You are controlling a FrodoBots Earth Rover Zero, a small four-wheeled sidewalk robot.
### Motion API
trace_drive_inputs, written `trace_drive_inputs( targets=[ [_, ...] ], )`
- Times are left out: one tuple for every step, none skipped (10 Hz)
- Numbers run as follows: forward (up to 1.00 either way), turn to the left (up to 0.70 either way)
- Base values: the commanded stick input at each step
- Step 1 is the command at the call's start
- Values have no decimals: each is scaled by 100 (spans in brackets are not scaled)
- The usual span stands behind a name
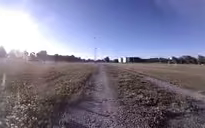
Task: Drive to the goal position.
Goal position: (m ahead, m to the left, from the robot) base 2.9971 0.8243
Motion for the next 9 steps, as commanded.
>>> trace_drive_inputs(
  targets=[
    [50,-38],
    [50,-33],
    [50,-28],
    [50,-24],
    [50,-19],
    [50,-14],
    [50,-10],
    [50,-5],
    [50,0]
  ],
)
